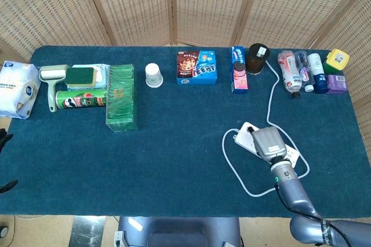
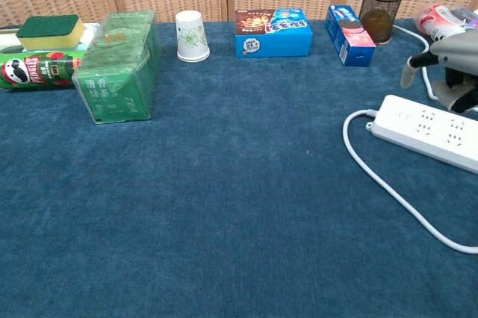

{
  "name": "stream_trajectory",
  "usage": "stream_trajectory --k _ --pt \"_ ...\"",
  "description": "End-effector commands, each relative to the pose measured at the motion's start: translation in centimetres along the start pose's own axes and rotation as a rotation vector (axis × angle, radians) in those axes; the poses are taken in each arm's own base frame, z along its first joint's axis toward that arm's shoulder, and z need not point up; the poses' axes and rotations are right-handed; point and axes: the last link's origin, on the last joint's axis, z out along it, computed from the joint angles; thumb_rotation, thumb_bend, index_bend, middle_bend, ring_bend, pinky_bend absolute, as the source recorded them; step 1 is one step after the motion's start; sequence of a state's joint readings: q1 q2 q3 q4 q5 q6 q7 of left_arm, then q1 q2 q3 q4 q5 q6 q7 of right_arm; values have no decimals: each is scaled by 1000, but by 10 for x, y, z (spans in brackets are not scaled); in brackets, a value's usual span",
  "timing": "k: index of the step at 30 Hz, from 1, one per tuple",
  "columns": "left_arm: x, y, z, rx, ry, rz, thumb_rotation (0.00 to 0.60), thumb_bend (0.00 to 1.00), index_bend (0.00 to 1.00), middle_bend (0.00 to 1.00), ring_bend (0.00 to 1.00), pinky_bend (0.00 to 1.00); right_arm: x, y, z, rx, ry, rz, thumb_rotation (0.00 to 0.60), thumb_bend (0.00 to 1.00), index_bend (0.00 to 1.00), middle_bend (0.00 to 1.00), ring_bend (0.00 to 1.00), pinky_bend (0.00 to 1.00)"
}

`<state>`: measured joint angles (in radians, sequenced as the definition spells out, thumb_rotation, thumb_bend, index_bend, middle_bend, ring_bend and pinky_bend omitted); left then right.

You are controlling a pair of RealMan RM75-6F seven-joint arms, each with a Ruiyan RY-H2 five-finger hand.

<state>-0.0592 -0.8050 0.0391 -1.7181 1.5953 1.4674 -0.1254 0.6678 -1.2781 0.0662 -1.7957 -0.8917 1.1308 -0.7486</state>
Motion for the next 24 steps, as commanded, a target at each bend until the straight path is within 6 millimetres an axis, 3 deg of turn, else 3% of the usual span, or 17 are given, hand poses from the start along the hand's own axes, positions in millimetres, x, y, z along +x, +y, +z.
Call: stream_trajectory --k 1,3,4,5,7,8,11,14,24 --pt "0 -1 -1 1 1 0 600 47 0 0 0 0 18 4 -9 3 69 35 600 818 268 949 998 1000" --pt "2 -2 -3 4 7 -1 600 48 0 0 0 0 33 13 -25 9 177 88 600 710 230 851 946 937" --pt "2 -2 -3 3 9 -1 600 48 0 0 0 0 32 18 -32 22 203 96 600 568 194 761 863 854" --pt "2 -3 -4 3 10 -2 600 48 0 0 0 0 31 23 -38 29 223 103 600 386 159 649 735 743" --pt "3 -3 -4 3 12 -2 600 47 0 0 0 0 27 33 -48 46 259 116 600 112 116 441 482 561" --pt "3 -3 -5 3 12 -2 600 49 0 0 0 0 25 36 -52 51 270 121 600 31 98 329 346 455" --pt "3 -3 -6 1 13 -4 600 47 0 0 0 0 11 51 -71 58 279 138 600 0 68 135 123 242" --pt "2 -2 -8 -5 14 -7 600 47 0 0 0 0 -6 68 -93 53 278 132 600 0 57 52 38 130" --pt "0 -1 -7 -10 13 -12 600 48 0 0 0 0 -33 88 -121 38 337 121 600 0 53 12 0 52"
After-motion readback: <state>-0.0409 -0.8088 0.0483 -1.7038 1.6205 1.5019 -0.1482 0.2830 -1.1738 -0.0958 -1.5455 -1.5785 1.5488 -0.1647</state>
